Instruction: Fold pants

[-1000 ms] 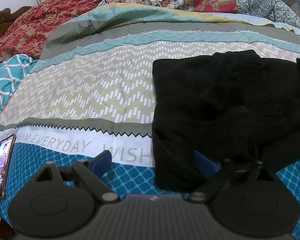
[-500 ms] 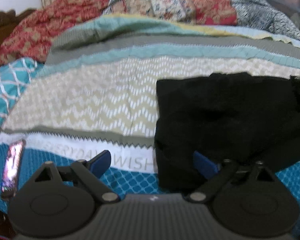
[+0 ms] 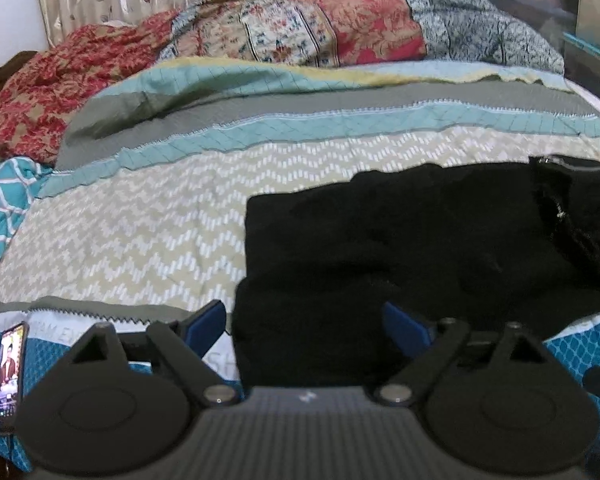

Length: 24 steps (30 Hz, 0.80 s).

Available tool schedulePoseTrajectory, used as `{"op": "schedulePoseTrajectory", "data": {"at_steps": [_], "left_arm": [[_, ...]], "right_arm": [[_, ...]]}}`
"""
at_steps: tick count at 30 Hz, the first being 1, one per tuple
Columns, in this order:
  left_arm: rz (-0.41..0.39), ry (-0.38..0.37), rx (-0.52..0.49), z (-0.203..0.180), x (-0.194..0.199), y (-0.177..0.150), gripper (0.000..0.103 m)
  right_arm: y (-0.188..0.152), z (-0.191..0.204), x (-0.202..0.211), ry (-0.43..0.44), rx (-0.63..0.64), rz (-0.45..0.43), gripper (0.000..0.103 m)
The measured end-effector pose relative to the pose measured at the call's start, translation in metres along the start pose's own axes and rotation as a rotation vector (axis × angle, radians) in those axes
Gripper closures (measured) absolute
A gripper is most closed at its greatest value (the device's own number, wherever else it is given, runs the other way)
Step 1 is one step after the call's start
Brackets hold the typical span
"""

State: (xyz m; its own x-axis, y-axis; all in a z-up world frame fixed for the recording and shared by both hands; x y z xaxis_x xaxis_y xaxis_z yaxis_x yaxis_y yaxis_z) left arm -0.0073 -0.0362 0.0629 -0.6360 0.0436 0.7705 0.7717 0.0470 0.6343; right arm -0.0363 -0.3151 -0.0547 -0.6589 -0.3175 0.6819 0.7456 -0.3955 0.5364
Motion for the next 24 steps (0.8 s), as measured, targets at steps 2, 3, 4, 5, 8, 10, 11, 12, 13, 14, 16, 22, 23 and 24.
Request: {"op": "schedulePoseTrajectory", "data": {"at_steps": [2,3,4,5,8,10,11,12,13,14,16,22,23,24], "left_arm": [[0.024,0.008,0.004,-0.001,-0.008,-0.003,0.016],[0.038,0.010,0.008,-0.001,-0.013,-0.003,0.016],[0.050,0.011,0.014,0.000,-0.017,-0.004,0.016],[0.061,0.013,0.019,0.001,-0.021,-0.005,0.016],[0.082,0.033,0.023,0.003,-0.029,-0.009,0.015],[0.095,0.044,0.027,0.006,-0.035,-0.011,0.015],[0.100,0.049,0.028,0.007,-0.037,-0.011,0.014],[0.106,0.053,0.029,0.008,-0.039,-0.012,0.013],[0.110,0.056,0.031,0.009,-0.041,-0.012,0.013],[0.112,0.058,0.031,0.009,-0.042,-0.011,0.013],[0.114,0.061,0.029,0.008,-0.043,-0.011,0.013],[0.114,0.049,0.049,0.006,-0.035,-0.005,0.014],[0.109,0.043,0.052,0.005,-0.032,-0.003,0.015],[0.105,0.038,0.055,0.004,-0.029,-0.002,0.015]], "right_arm": [[-0.001,0.000,-0.002,0.004,-0.006,0.008,0.047],[-0.001,0.000,-0.002,0.006,-0.007,0.009,0.047],[-0.001,0.000,-0.002,0.008,-0.008,0.010,0.047],[-0.001,0.000,-0.002,0.010,-0.011,0.012,0.047],[-0.001,-0.003,-0.002,0.019,-0.018,0.016,0.047],[0.000,-0.006,-0.001,0.024,-0.022,0.019,0.047],[0.000,-0.006,-0.001,0.026,-0.022,0.020,0.047],[0.001,-0.008,-0.001,0.028,-0.022,0.022,0.047],[0.001,-0.008,-0.001,0.030,-0.023,0.022,0.047],[0.001,-0.009,0.000,0.032,-0.023,0.023,0.046],[0.001,-0.011,0.000,0.038,-0.027,0.025,0.046],[0.002,-0.014,0.008,0.058,-0.033,0.011,0.046],[0.002,-0.014,0.010,0.063,-0.030,0.002,0.045],[0.003,-0.014,0.011,0.065,-0.026,-0.003,0.045]]}}
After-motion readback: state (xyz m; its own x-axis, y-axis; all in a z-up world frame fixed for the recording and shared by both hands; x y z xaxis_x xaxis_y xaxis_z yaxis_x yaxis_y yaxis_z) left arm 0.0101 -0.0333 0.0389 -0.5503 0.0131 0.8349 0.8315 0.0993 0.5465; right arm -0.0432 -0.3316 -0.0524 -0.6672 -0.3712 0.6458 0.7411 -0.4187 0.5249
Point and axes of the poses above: each gripper's, at about its wrist camera, not at the fingertips, and x roughly against the way its jaws point, z to its left, y to its top, the point moved 1 cm from there along -x, roughly the way its jaws point, and after that the axes turned 15 degrees about -y, right-handed, at the moved point
